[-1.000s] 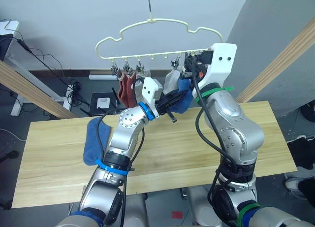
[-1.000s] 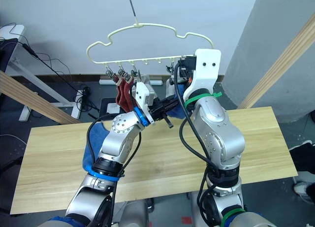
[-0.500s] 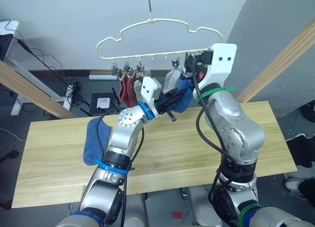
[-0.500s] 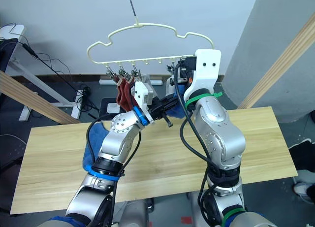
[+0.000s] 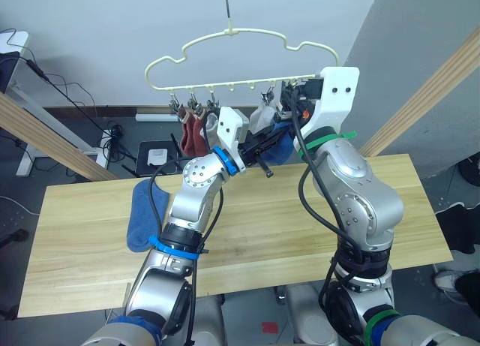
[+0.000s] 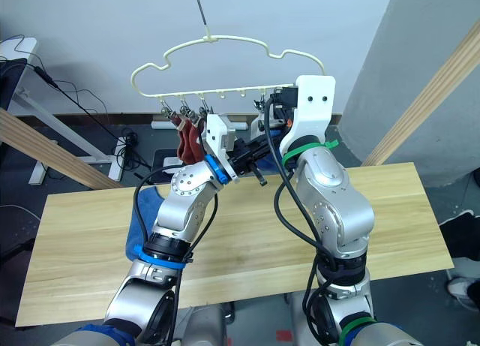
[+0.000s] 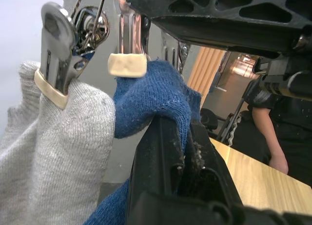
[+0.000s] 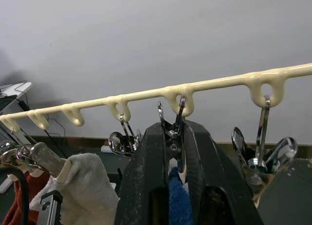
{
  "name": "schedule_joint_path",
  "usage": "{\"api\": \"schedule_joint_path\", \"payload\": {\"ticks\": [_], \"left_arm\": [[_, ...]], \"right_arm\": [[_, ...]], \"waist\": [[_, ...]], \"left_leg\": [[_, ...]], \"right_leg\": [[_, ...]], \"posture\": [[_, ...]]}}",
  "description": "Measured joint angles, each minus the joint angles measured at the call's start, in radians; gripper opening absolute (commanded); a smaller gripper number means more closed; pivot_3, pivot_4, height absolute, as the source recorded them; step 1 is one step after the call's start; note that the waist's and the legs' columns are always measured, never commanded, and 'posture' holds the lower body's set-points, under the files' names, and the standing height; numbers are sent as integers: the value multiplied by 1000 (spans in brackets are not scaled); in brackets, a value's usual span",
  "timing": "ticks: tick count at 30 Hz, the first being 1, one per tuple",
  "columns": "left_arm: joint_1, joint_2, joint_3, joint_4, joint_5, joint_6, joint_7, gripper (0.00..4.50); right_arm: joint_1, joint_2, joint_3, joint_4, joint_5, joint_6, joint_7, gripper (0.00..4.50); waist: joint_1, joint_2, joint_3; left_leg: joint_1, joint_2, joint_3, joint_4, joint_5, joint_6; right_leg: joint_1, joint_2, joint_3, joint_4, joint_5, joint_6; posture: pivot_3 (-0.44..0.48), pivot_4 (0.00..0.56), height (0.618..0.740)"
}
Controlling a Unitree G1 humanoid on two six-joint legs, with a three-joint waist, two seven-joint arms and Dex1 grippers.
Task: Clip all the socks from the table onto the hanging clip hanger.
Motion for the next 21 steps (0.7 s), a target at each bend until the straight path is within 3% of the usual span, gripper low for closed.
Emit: {"api": "schedule_joint_path", "payload": {"ticks": [1, 12, 15, 16, 21], "left_arm": [[0, 0, 0, 0, 0, 1, 1, 0], [-7, -1, 0, 4, 0, 1, 10, 0], [-7, 2, 0, 4, -4, 13, 3, 0], [-6, 6, -1, 4, -4, 23, 3, 512], [15, 58, -4, 4, 8, 45, -18, 1876]], "right_arm": [[1, 0, 0, 0, 0, 0, 0, 147], [8, 3, 0, -15, 4, 13, 5, 3917], [30, -6, 3, -74, 31, 44, 29, 3917], [49, -20, 12, -109, 47, 59, 48, 3944], [102, -109, 46, -223, 85, 117, 114, 3944]], "waist": [[0, 0, 0], [0, 0, 0], [0, 0, 0], [0, 0, 0], [-3, 0, 0]], "left_leg": [[0, 0, 0, 0, 0, 0], [0, 0, 0, 0, 0, 0], [0, 0, 0, 0, 0, 0], [0, 0, 0, 0, 0, 0], [0, 0, 0, 0, 0, 0]], "right_leg": [[0, 0, 0, 0, 0, 0], [0, 0, 0, 0, 0, 0], [0, 0, 0, 0, 0, 0], [0, 0, 0, 0, 0, 0], [0, 0, 0, 0, 0, 1]], "posture": [[-183, 344, 740], [-189, 340, 740], [-193, 341, 740], [-193, 341, 740], [-199, 341, 740]]}}
